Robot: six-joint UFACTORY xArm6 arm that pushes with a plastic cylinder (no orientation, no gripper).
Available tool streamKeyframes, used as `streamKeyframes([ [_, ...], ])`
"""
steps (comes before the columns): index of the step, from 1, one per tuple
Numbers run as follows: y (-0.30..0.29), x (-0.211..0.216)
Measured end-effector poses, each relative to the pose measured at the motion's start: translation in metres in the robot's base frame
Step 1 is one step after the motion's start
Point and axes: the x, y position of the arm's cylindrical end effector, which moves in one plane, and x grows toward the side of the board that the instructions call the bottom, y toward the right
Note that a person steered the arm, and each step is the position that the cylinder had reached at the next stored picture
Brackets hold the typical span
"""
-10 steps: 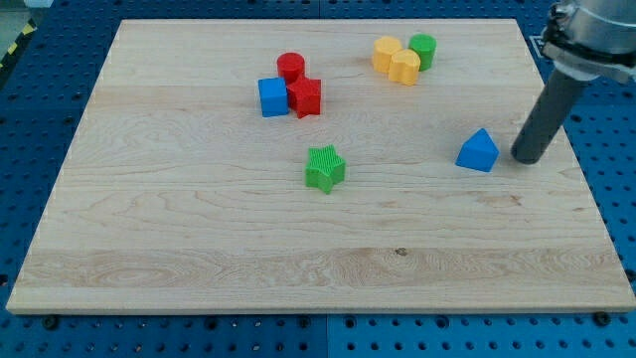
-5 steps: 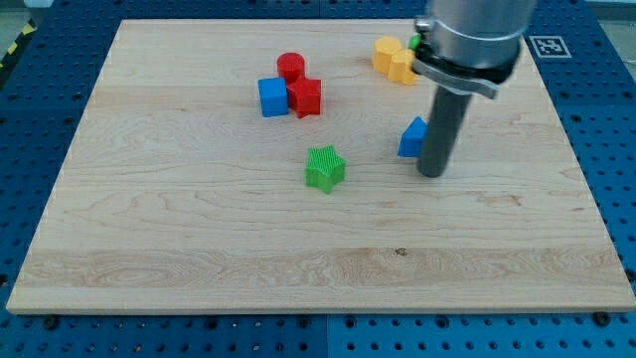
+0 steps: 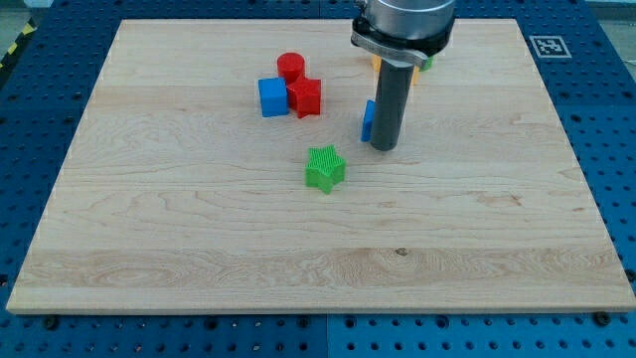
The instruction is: Slide the blue triangle to the bottom of the blue cube
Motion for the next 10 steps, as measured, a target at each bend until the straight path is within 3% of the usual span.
streamKeyframes([
  [3,0.02,0.012],
  [6,0.033,-0.019],
  [10,-0.094,-0.039],
])
